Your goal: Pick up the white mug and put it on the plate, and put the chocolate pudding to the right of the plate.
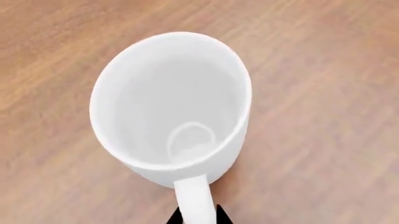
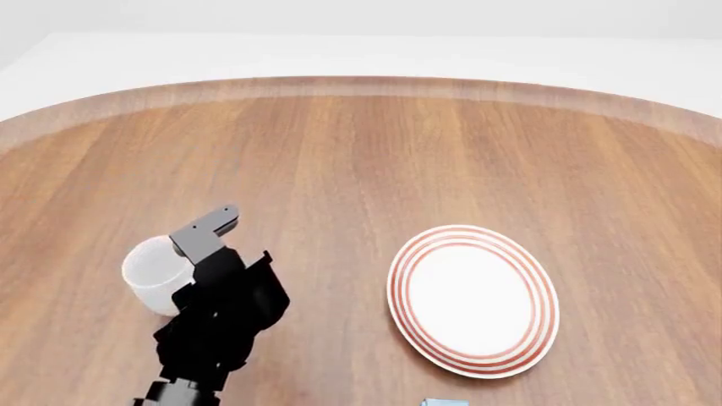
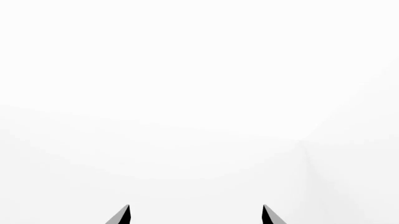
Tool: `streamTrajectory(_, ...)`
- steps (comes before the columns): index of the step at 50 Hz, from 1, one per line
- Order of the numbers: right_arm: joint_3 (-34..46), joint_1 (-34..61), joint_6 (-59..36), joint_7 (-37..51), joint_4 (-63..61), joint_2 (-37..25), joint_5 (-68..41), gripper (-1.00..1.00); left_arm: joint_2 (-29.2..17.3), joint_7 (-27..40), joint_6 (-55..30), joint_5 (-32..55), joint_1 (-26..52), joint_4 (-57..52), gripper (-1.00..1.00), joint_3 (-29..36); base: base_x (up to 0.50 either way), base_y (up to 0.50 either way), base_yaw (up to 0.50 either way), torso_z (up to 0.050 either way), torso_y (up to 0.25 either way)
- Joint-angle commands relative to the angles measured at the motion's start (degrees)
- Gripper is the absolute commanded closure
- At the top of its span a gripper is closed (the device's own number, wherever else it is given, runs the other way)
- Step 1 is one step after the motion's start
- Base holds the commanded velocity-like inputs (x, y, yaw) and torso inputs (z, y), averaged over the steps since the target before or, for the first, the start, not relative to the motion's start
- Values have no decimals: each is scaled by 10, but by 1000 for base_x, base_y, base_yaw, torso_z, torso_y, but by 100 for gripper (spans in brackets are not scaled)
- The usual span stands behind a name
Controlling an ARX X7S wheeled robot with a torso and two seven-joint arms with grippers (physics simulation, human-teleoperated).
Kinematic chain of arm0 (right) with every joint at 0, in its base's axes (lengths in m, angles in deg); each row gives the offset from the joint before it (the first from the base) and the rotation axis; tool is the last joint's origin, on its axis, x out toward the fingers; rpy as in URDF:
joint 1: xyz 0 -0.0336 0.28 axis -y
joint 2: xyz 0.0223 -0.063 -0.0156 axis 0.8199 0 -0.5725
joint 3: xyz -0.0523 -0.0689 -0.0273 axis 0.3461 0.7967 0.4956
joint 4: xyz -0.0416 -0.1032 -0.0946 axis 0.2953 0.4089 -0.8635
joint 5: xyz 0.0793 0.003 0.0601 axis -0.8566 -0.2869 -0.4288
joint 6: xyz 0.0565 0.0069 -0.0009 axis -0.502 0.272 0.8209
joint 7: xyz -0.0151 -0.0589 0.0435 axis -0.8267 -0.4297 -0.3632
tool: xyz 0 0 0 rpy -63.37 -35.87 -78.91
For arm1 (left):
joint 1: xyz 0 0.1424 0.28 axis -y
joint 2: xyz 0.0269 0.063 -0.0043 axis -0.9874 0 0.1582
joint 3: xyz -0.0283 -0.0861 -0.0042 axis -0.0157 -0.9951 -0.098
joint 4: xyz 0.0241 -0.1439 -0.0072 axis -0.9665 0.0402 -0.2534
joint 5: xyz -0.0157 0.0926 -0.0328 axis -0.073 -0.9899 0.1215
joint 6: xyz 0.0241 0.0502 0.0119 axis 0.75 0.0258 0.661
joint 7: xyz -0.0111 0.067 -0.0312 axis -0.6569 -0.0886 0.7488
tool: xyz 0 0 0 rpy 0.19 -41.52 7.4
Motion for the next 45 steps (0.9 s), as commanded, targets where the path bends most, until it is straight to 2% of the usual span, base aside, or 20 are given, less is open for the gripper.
streamTrajectory(1, -11, -3, 1, -11, -2, 9, 9, -100, 4, -23, 12, 2, -2, 18, 100, -10, 0, 0, 0, 0, 0)
streamTrajectory(13, -8, -5, 6, -11, 3, 9, 10, -100, -5, -32, 14, 2, 4, 21, 100, -1, 0, 0, 0, 0, -1)
streamTrajectory(22, -9, -6, 4, -8, 0, 7, 8, -100, -51, -61, -17, -14, 11, -101, 100, 48, 0, 0, 0, 0, 0)
streamTrajectory(25, -13, -7, 2, -6, -4, 5, 5, -100, -81, -97, -52, -33, 36, -180, 100, 104, 0, 0, 0, 0, 0)
streamTrajectory(31, -15, -5, 0, -3, -4, 3, 4, -100, -135, -183, -101, -28, 76, -319, 100, 172, 0, 0, 0, 0, 0)
streamTrajectory(33, -15, -5, 0, -2, -5, 2, 4, -100, -150, -208, -119, -2, 86, -360, 100, 176, 0, 0, 0, 0, 0)
streamTrajectory(34, -15, -5, -1, -2, -5, 2, 4, -100, -153, -212, -124, 3, 88, -367, 100, 176, 0, 0, 0, 0, 0)
streamTrajectory(38, -16, -5, -3, 0, -7, 0, 3, -100, -177, -304, -137, 22, 114, -401, 100, 207, 0, 0, 0, 0, 0)
streamTrajectory(39, -17, -5, -2, 0, -7, 0, 2, -100, -182, -360, -70, 19, 92, -416, 100, 193, 0, 0, 0, 0, 0)
streamTrajectory(40, -17, -5, -2, 0, -6, 0, 2, -100, -182, -362, -101, 69, 100, -407, 100, 177, 0, 0, 0, 0, 0)
streamTrajectory(41, -17, -6, -1, 0, -5, 1, 2, -100, -190, -386, -105, 45, 116, -405, 100, 203, 0, 0, 0, 0, 0)
streamTrajectory(43, -16, -7, 1, 0, -5, 1, 3, -100, -191, -401, -109, 44, 122, -395, 100, 209, 0, 0, 0, 0, 0)
streamTrajectory(45, -16, -8, 2, 0, -4, 1, 3, -100, -197, -442, -106, 22, 139, -386, 100, 236, 0, 0, 0, 0, 0)
